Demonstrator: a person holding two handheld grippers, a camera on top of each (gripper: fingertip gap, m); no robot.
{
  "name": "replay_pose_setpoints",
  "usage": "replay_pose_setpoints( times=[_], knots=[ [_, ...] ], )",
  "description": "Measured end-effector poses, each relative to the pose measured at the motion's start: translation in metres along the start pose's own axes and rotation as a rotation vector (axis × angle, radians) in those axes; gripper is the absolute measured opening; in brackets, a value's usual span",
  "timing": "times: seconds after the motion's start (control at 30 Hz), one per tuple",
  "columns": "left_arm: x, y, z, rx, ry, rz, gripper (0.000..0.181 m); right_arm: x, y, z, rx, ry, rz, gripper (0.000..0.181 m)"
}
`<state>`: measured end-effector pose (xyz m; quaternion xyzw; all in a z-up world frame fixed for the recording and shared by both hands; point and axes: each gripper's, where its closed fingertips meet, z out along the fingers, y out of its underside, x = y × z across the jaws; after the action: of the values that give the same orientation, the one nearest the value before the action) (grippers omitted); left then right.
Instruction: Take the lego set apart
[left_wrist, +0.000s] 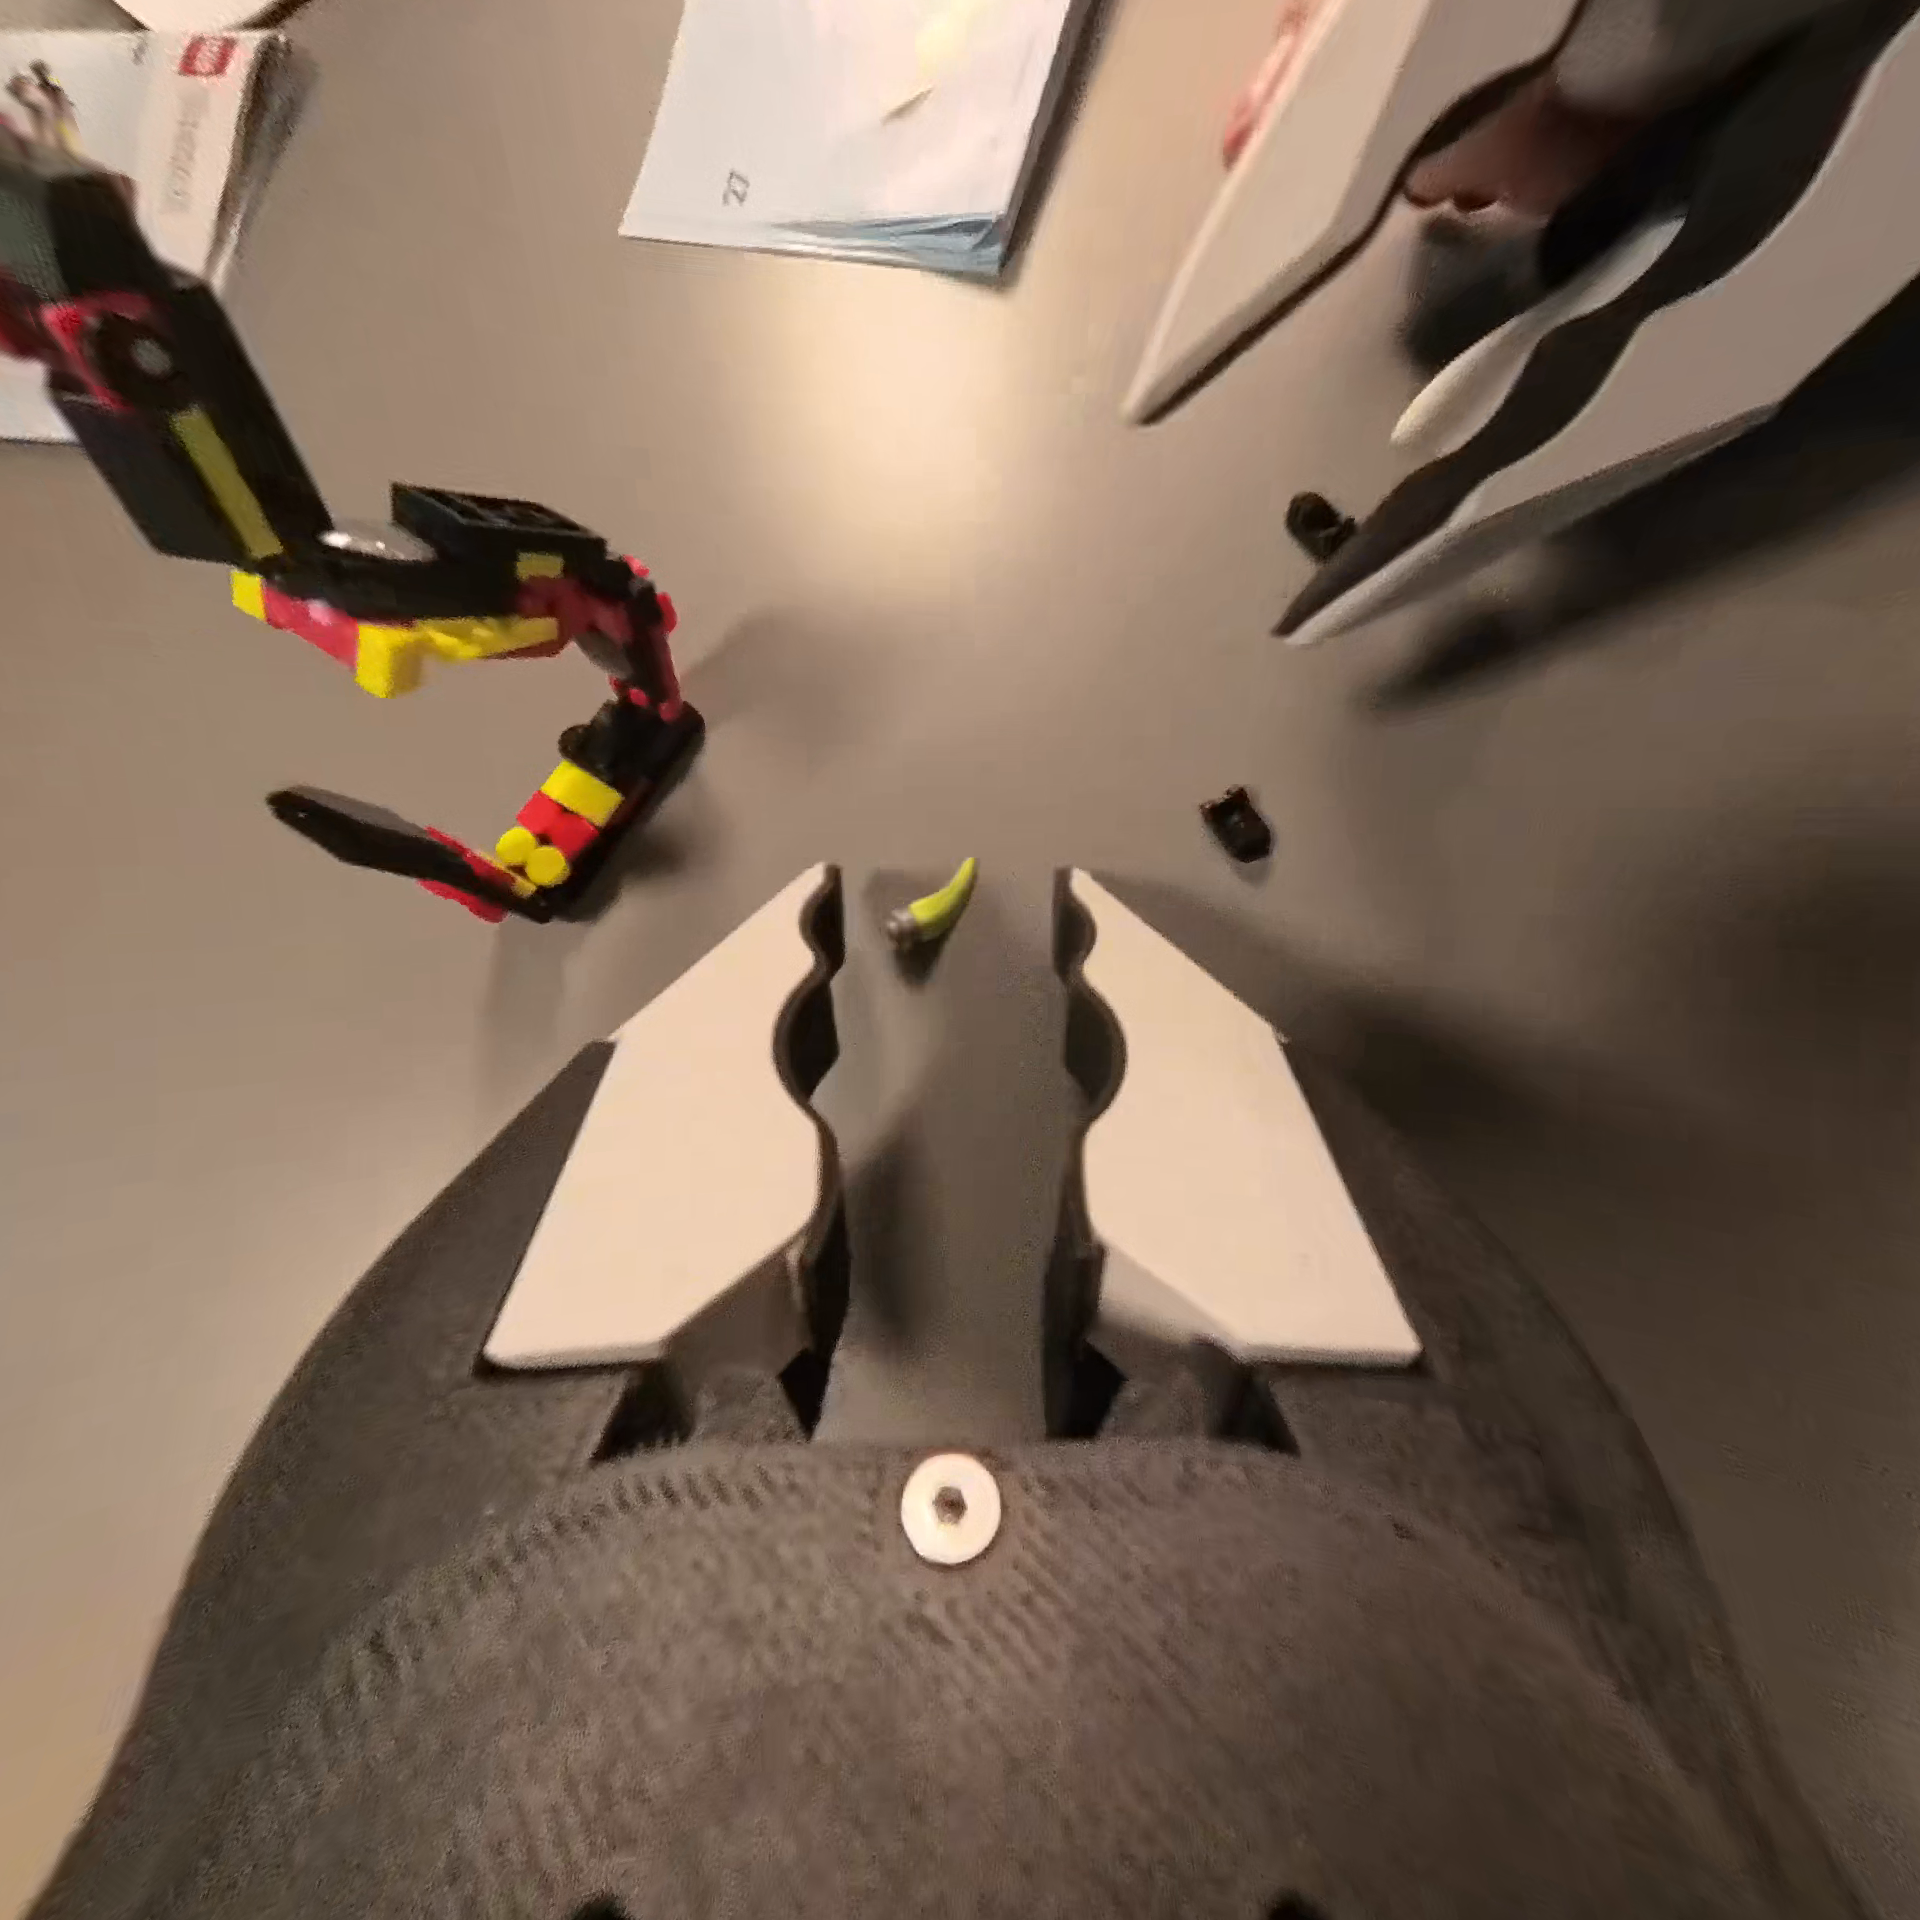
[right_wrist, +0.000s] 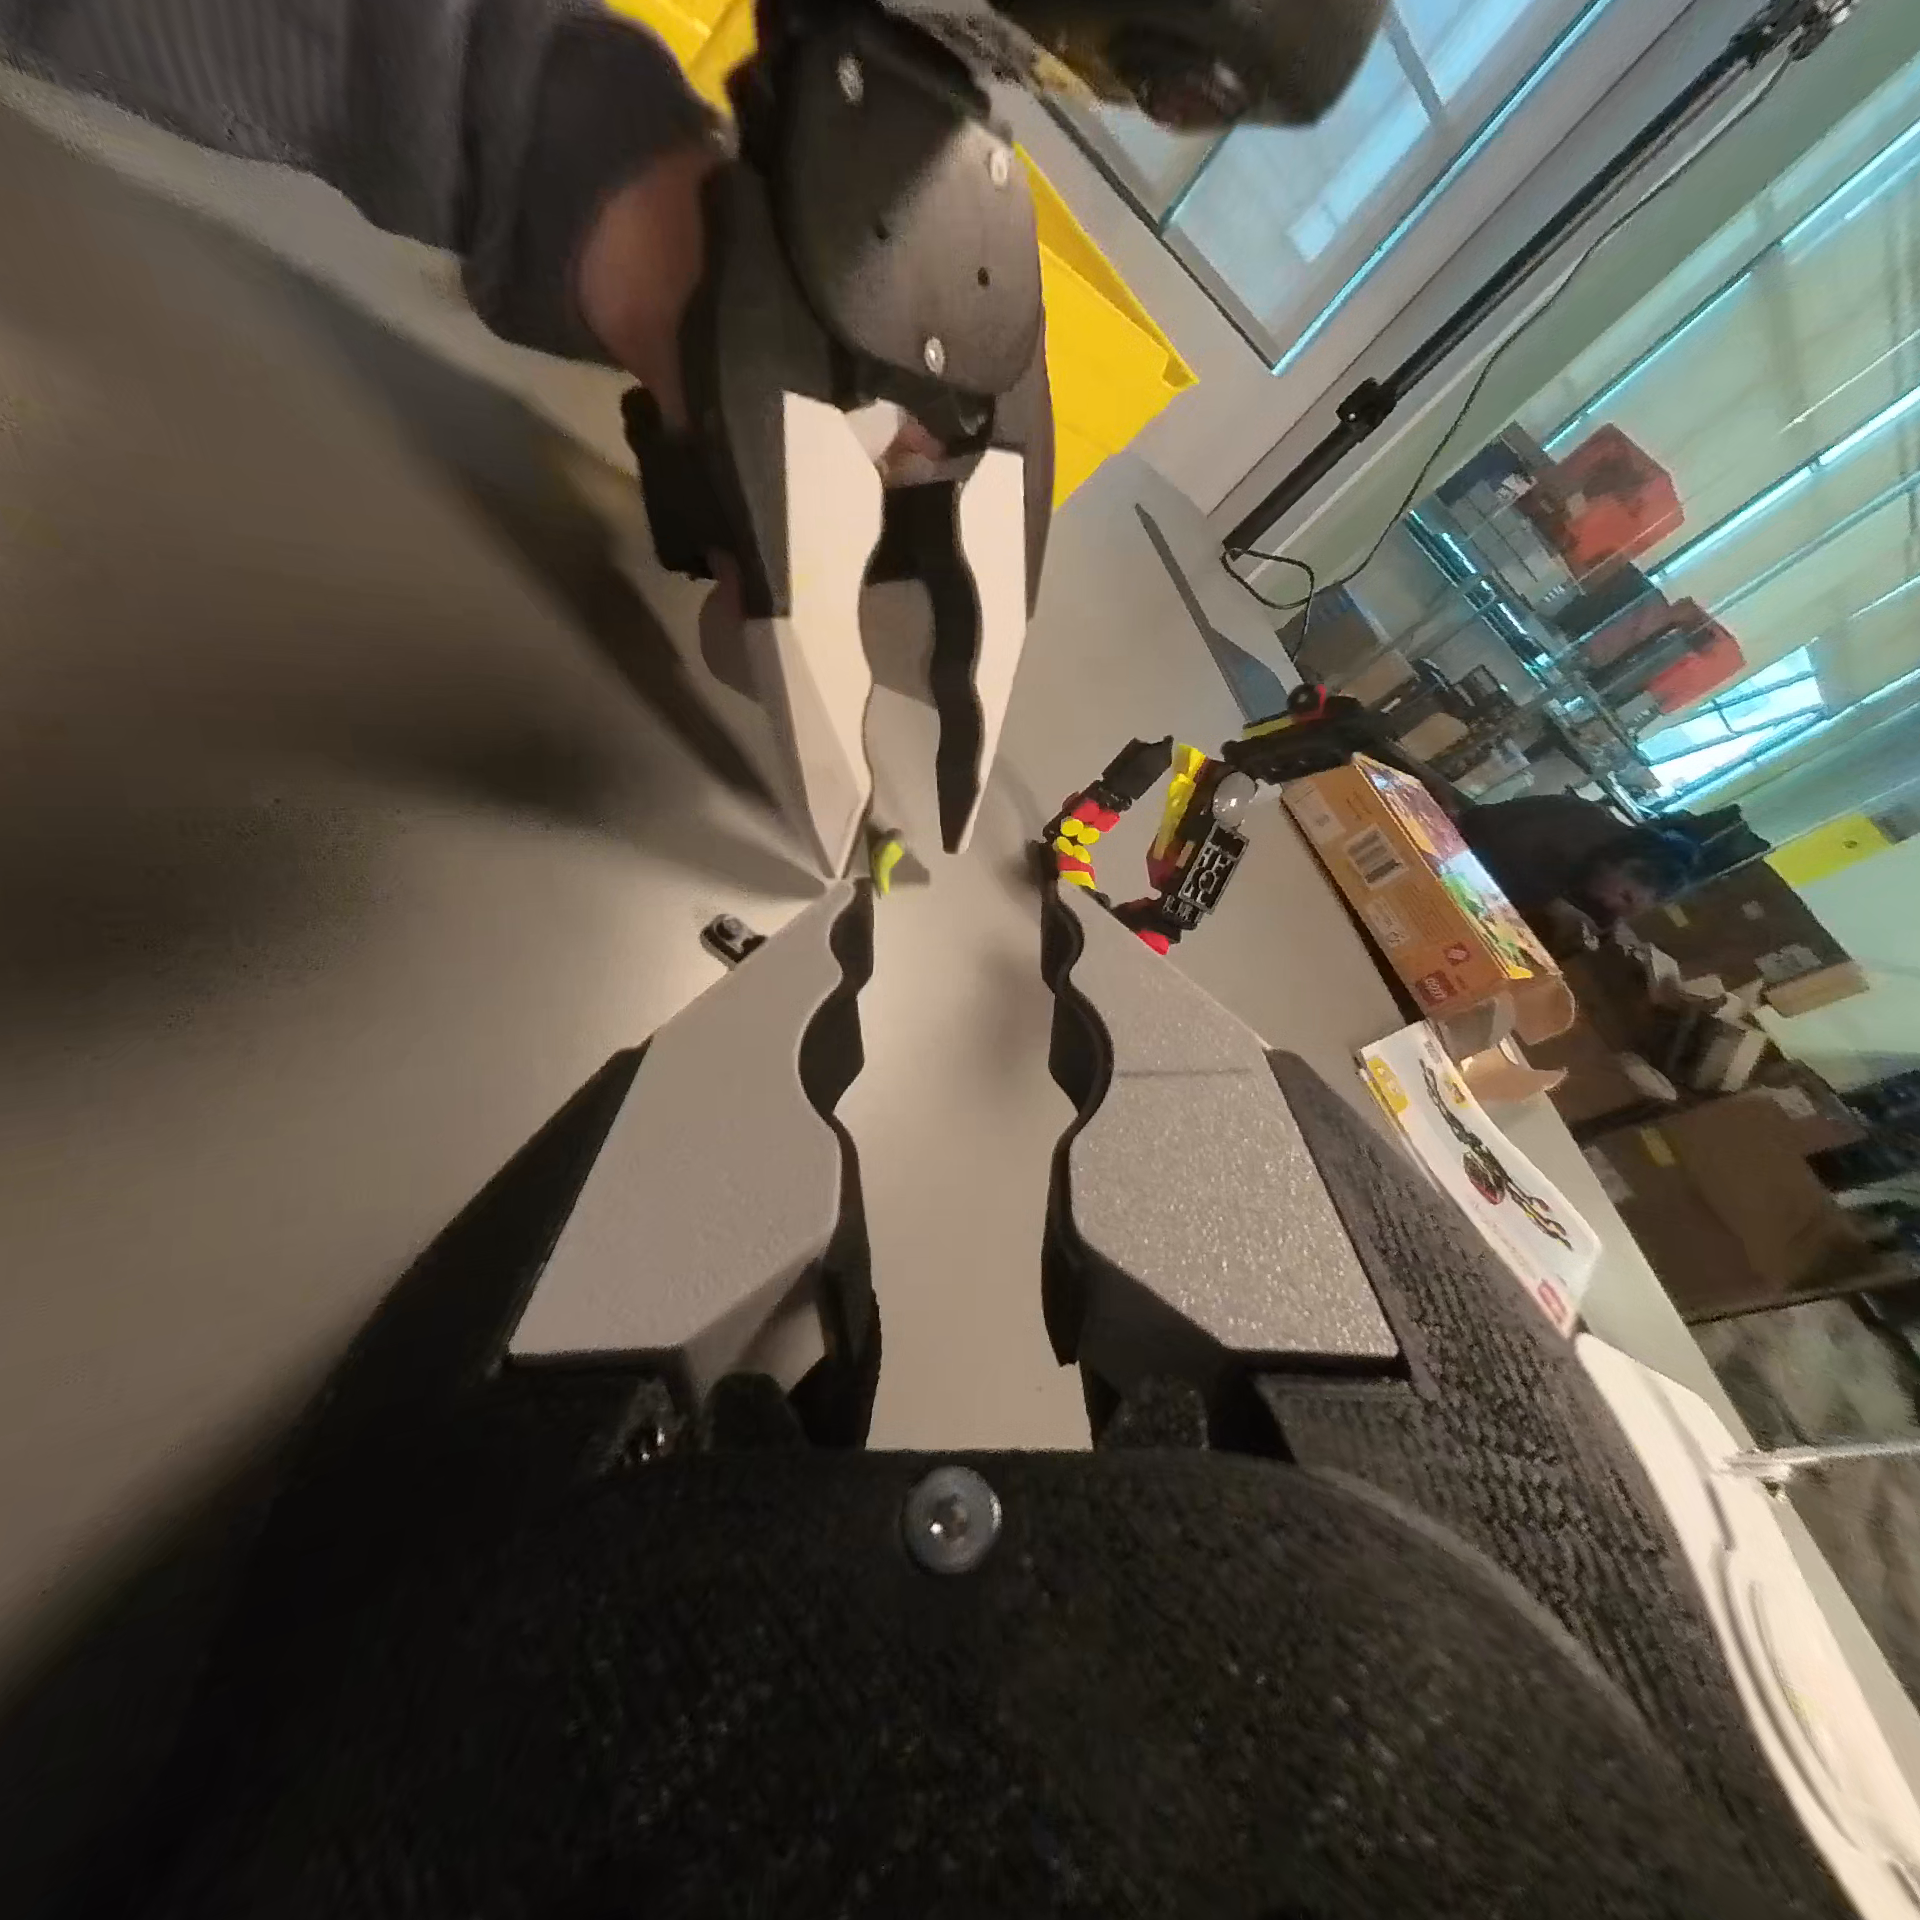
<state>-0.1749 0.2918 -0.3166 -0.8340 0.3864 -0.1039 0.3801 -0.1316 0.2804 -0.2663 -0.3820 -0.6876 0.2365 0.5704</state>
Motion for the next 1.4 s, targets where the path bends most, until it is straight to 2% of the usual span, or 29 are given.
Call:
replay_pose_setpoints(
  times=[0.17, 0.2, 0.33, 0.47, 0.6, 0.73, 0.9, 1.17, 1.4],
  knots=[
    [0.002, 0.004, 0.003, -0.024, 0.139, -0.057, 0.015, -0.003, 0.002, 0.001, -0.008, -0.018, 0.007, 0.030],
    [0.002, 0.005, 0.002, -0.033, 0.141, -0.045, 0.003, -0.005, 0.003, 0.002, -0.014, -0.023, 0.002, 0.030],
    [0.002, 0.003, 0.002, -0.064, 0.104, -0.096, 0.000, -0.006, 0.006, 0.006, -0.062, 0.001, -0.065, 0.030],
    [0.034, -0.031, -0.005, 0.103, 0.287, -0.302, 0.000, -0.010, 0.009, 0.009, -0.120, 0.042, -0.260, 0.025],
    [0.043, -0.046, -0.010, 0.190, 0.378, -0.422, 0.000, -0.016, 0.007, 0.012, -0.135, 0.045, -0.372, 0.019],
    [0.044, -0.048, -0.009, 0.219, 0.439, -0.506, 0.000, -0.015, 0.006, 0.010, -0.133, 0.043, -0.336, 0.009],
    [0.039, -0.047, -0.005, 0.243, 0.439, -0.601, 0.001, -0.012, 0.012, 0.011, -0.172, 0.028, -0.261, 0.003],
    [0.033, -0.050, -0.006, 0.315, 0.497, -0.810, 0.000, -0.012, 0.015, 0.012, -0.196, 0.007, -0.186, 0.000],
    [0.023, -0.047, -0.012, 0.367, 0.377, -0.742, 0.000, -0.008, 0.016, 0.011, -0.196, 0.009, -0.150, 0.000]
  ],
)
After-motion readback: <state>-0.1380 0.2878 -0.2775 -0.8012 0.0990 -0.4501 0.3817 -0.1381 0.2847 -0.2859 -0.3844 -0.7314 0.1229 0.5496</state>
